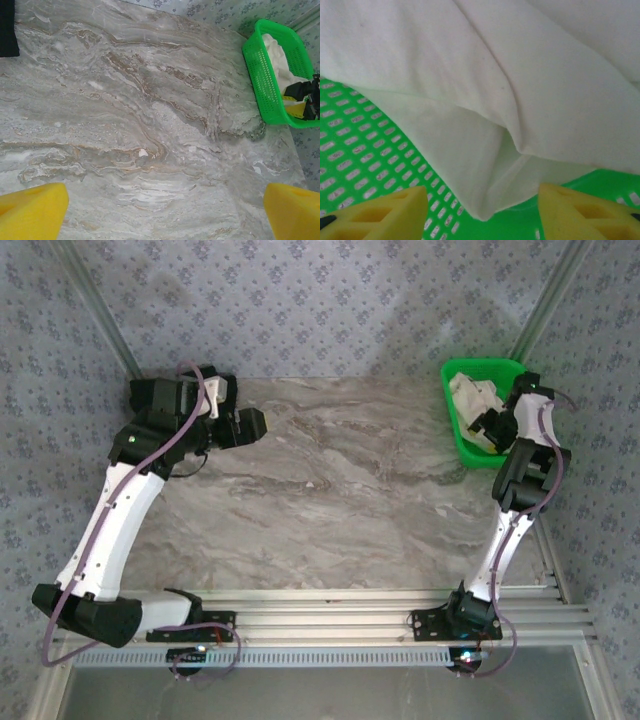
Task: Fold and stack the t-shirts
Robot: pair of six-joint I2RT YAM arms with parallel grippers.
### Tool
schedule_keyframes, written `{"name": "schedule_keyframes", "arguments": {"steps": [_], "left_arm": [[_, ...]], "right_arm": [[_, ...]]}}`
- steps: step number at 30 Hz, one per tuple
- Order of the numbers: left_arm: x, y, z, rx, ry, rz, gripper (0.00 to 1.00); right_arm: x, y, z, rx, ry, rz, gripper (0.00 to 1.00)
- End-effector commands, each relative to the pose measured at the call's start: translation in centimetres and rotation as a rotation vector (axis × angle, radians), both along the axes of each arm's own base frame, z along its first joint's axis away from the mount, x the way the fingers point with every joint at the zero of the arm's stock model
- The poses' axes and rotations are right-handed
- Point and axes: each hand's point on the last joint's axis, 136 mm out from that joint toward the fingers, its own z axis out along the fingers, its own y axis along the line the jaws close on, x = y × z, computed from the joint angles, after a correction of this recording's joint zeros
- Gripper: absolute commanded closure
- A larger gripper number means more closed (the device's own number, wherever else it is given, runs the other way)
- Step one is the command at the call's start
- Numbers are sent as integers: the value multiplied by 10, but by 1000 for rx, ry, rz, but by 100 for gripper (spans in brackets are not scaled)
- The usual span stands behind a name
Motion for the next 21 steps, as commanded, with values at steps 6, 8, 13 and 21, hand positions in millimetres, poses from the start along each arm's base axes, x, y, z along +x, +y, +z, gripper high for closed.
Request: {"name": "schedule_keyframes", "arguments": {"steps": [6,8,13,21], "left_arm": [[-2,6,-4,49,-4,7,0],[-1,7,-5,56,-1,9,0],[-1,12,-10,78,8,26,0],[0,33,-11,89,-5,80,0]], "right_arm": [[10,-4,-23,4,32,-94,48],[11,0,-25,17,38,-101,52],[14,11,-23,71,26,-88,75],[34,15,63,65,-198,-79,100]]}}
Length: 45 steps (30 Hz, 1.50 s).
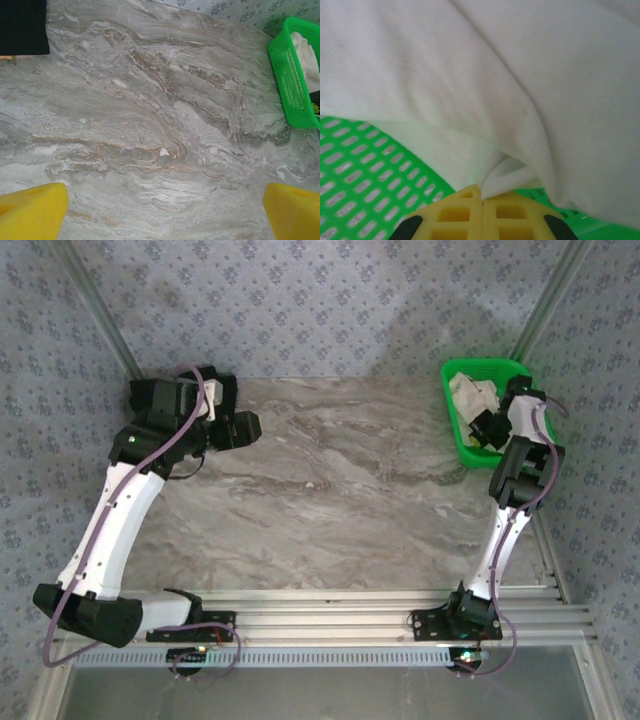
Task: Fold and stack the t-shirts
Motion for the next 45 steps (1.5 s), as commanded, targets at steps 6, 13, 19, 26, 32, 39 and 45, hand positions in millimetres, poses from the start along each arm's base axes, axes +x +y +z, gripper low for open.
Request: {"name": "schedule_keyframes", "arguments": {"steps": [6,13,19,26,32,39,45], "left_arm": [[1,28,5,16,-41,56,0],[21,45,11,61,-101,124,0],[51,60,36,42,-188,188,0],[82,69,89,19,-308,218,0],[93,74,133,-21,-397,228,0],[92,66,126,-56,-378,194,0],[75,85,93,-53,-334,248,0]], "right_arm": [[17,7,156,-50,-356,-24,100],[22,49,288,32,-774,81,100],[-5,129,447,118,-1156,277,100],[-90,228,619,395,-1603,485,100],[-132,240,673,586,-1766,434,100],[-121,304,638,800,-1560,596,100],[-82,377,495,753,-1053,738,100]]}}
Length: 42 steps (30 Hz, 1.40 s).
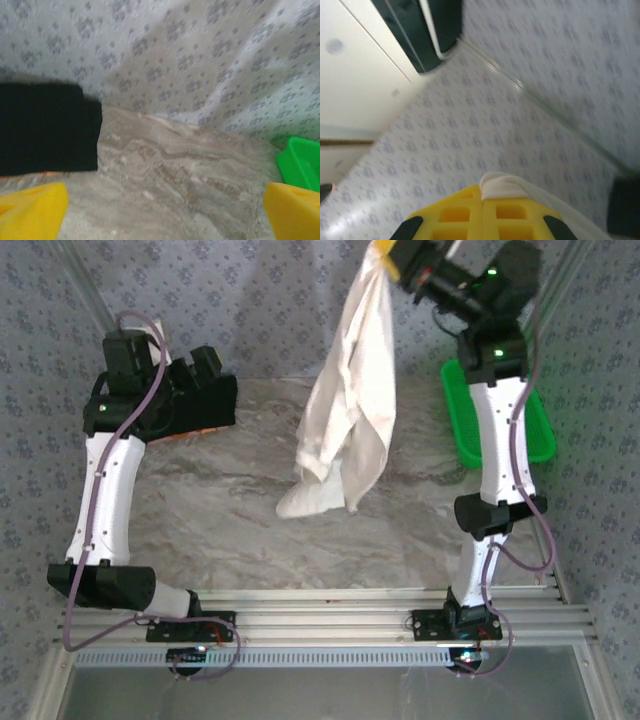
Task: Fold and stack the t-shirts
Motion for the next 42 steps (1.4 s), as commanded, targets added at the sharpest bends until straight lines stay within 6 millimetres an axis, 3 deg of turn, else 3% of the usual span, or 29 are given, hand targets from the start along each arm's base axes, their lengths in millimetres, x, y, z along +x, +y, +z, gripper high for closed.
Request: {"name": "schedule_keyframes", "arguments": {"steps": [1,3,5,8,10,14,16,19,23,26,29,31,34,39,41,42], "left_arm": [[-18,13,5,-25,-38,30,1],[-27,18,-5,-11,-24,39,0],[-36,17,-15,0,-6,31,0],[-49,7,-37,7,32,-17,0],[-58,-12,-54,31,64,-87,0],[-82,-74,-102,128,156,-292,0],[-96,-100,-128,129,211,-378,0],[-111,-130,-155,148,249,-475,0],[-115,-154,-181,231,312,-539,0],[-111,-167,-196,288,357,-571,0],[-105,-182,-209,342,395,-611,1],[-100,-194,-218,379,427,-638,3],[-92,-208,-233,422,477,-661,7],[-88,-230,-253,510,539,-734,17],[-89,-237,-261,567,544,-762,20],[-88,-239,-268,595,555,-767,20]], "right_arm": [[16,30,-98,-175,225,98,100],[33,30,-170,-238,378,80,100],[39,21,-233,-314,519,49,100],[27,9,-310,-433,669,43,100],[23,-2,-339,-478,717,14,100],[16,-25,-382,-592,779,-37,100],[16,-37,-400,-642,805,-63,99],[25,-50,-420,-703,814,-101,73],[26,-72,-433,-852,799,-171,49],[3,-82,-439,-932,816,-181,36],[-34,-99,-458,-976,884,-206,30],[-57,-109,-470,-989,914,-227,19],[-82,-120,-488,-979,962,-236,18],[-108,-123,-502,-998,974,-213,17],[-116,-120,-506,-985,966,-197,12],[-119,-117,-507,-971,957,-182,4]]}}
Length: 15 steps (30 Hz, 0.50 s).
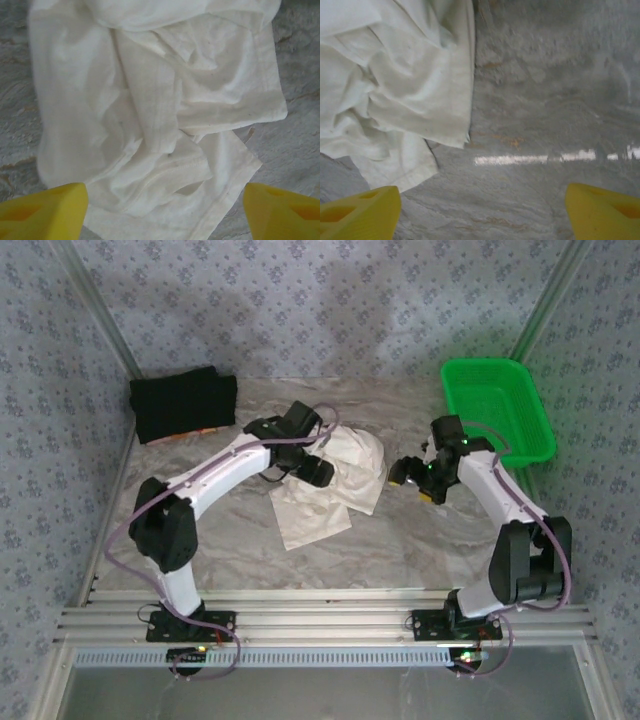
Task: Fold and stack the t-shirts
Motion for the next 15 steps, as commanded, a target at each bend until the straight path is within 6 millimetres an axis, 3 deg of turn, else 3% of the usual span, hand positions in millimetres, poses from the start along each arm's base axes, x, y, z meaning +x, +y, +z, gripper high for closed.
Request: {"name": "schedule_keyframes", "arguments": {"steps": [1,5,9,15], "left_arm": [[-5,-1,-11,112,8,-70,20],[10,2,-25,226,-25,-76,24],[21,-15,-38,281,-54,-149,25],[34,-13,-57,360,-59,-159,35]], "right_arm": [[-10,9,2,47,-44,33,0],[-19,28,1,153,-101,54,0],[-29,37,-19,221,-76,30,0],[-37,52,-38,233,-26,43,0]]}}
